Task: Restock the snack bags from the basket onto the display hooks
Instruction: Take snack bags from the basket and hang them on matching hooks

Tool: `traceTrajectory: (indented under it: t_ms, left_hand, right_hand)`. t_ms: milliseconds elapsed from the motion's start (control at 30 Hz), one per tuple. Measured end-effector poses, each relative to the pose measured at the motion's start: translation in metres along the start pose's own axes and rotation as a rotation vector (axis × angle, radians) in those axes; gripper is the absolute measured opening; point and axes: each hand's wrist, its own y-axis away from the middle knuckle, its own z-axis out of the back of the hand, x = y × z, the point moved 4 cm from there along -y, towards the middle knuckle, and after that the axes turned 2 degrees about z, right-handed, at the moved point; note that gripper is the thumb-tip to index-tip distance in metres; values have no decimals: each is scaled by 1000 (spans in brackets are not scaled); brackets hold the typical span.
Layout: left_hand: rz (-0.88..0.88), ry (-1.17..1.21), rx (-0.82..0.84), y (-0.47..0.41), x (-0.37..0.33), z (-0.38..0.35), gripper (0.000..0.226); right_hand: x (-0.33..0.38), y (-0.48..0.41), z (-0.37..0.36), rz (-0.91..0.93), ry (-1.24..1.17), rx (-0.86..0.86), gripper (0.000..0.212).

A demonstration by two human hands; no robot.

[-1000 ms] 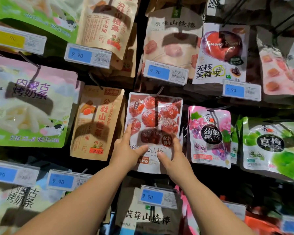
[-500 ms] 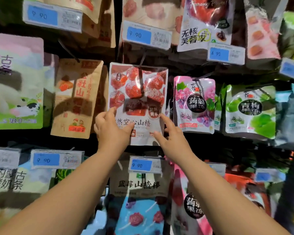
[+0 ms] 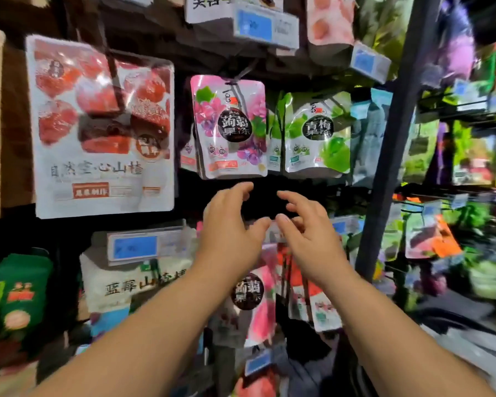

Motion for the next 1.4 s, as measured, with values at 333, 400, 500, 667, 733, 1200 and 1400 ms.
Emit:
traceTrajectory:
  t_ms: [333,400,500,667,733,1200,1400]
  left_hand:
    - [10,12,730,124,-6,-240,44]
    - [19,-51,820,149,-4,-272,46]
    - [-11,-180,856,169,-5,-303,44]
    - [-178,-356,822,179,-5,-321,49]
    - [-207,-376,829,179,-3,-323,50]
    - [-223,-409,886,181,8,-325,51]
    - [-248,-437,880,182,8,-327,66]
  right_hand:
    - [-156,130,141,-497,357,-48,36]
    - [-177,160,163,-621,412,-21,36]
    - [-205,196,196,-752,527,14,38]
    - [-251,229,233,-898,657,28,41]
    - [-265,233,237,-920,697,18,43]
    - [-285,210,233,-837,616,-224,28]
    - [-268,227,269,-800,687,-585,34]
